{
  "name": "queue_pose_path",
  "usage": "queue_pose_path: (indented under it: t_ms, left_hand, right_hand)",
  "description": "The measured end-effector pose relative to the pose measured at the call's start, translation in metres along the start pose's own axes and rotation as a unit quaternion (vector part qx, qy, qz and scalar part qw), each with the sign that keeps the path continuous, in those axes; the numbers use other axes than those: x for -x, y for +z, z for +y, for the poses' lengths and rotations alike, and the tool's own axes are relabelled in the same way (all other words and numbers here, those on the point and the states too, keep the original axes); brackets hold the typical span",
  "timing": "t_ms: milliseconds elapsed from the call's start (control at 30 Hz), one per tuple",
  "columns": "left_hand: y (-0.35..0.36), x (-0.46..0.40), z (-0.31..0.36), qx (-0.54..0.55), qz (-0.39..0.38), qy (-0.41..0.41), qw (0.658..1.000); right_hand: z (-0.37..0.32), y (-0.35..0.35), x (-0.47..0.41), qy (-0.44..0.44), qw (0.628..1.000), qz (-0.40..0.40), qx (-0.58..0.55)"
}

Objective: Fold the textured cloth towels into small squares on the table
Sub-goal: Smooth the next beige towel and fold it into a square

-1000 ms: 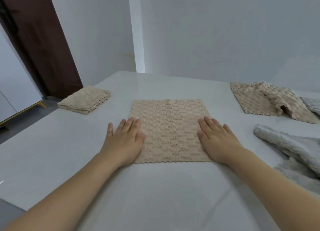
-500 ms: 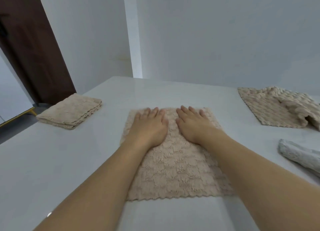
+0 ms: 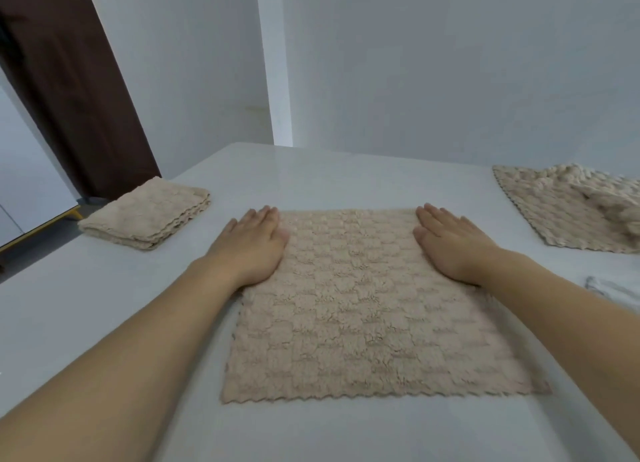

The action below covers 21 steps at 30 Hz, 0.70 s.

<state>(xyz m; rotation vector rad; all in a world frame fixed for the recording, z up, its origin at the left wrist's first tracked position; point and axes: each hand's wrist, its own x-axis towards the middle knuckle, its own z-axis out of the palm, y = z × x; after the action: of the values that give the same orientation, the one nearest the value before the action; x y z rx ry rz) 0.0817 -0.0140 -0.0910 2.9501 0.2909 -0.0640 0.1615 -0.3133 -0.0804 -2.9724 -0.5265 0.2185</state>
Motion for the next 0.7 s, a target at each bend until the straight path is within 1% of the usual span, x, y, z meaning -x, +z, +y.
queue_pose_path:
  t_ms: [67, 100, 133, 167, 233, 300, 333, 367, 433, 500, 600, 700]
  left_hand:
    - [-0.01, 0.002, 0.0, -0.059, -0.031, -0.012, 0.998]
    - [-0.021, -0.002, 0.003, -0.091, -0.039, -0.032, 0.995]
    - [-0.035, -0.007, 0.01, -0.101, -0.024, -0.053, 0.993]
    - [-0.052, -0.009, 0.021, -0.081, 0.01, -0.058, 0.995]
    - [-0.069, -0.003, 0.048, -0.025, 0.073, -0.013, 0.997]
    - [-0.046, 0.029, 0.074, -0.017, 0.088, 0.07, 0.993]
    - [-0.024, 0.048, 0.081, -0.037, 0.077, 0.097, 0.992]
    - [-0.005, 0.065, 0.081, -0.028, 0.055, 0.093, 0.994]
    - [0.015, 0.075, 0.073, 0.007, 0.013, 0.046, 0.999]
    - [0.013, 0.068, 0.07, 0.004, 0.01, 0.041, 0.999]
    - [0.009, 0.068, 0.073, -0.012, 0.005, 0.057, 0.998]
    - [0.009, 0.074, 0.05, -0.003, 0.007, 0.047, 0.999]
  right_hand:
    - [-0.001, -0.005, -0.001, 0.02, 0.999, -0.015, 0.036]
    - [-0.006, -0.013, -0.005, 0.032, 0.997, -0.022, 0.065]
    - [-0.013, -0.025, -0.008, 0.039, 0.996, -0.009, 0.083]
    - [-0.024, -0.039, -0.007, 0.034, 0.996, 0.023, 0.081]
    - [-0.048, -0.058, 0.001, -0.014, 0.994, 0.101, 0.035]
    - [-0.069, -0.044, 0.024, -0.074, 0.989, 0.131, -0.002]
    - [-0.074, -0.025, 0.036, -0.09, 0.989, 0.12, -0.003]
    - [-0.073, -0.005, 0.048, -0.088, 0.992, 0.092, 0.006]
    - [-0.064, 0.019, 0.053, -0.051, 0.998, 0.039, 0.008]
    - [-0.059, 0.018, 0.046, -0.042, 0.999, 0.025, 0.004]
    - [-0.062, 0.014, 0.044, -0.055, 0.998, 0.019, 0.006]
    - [-0.039, 0.012, 0.052, -0.04, 0.999, 0.013, 0.001]
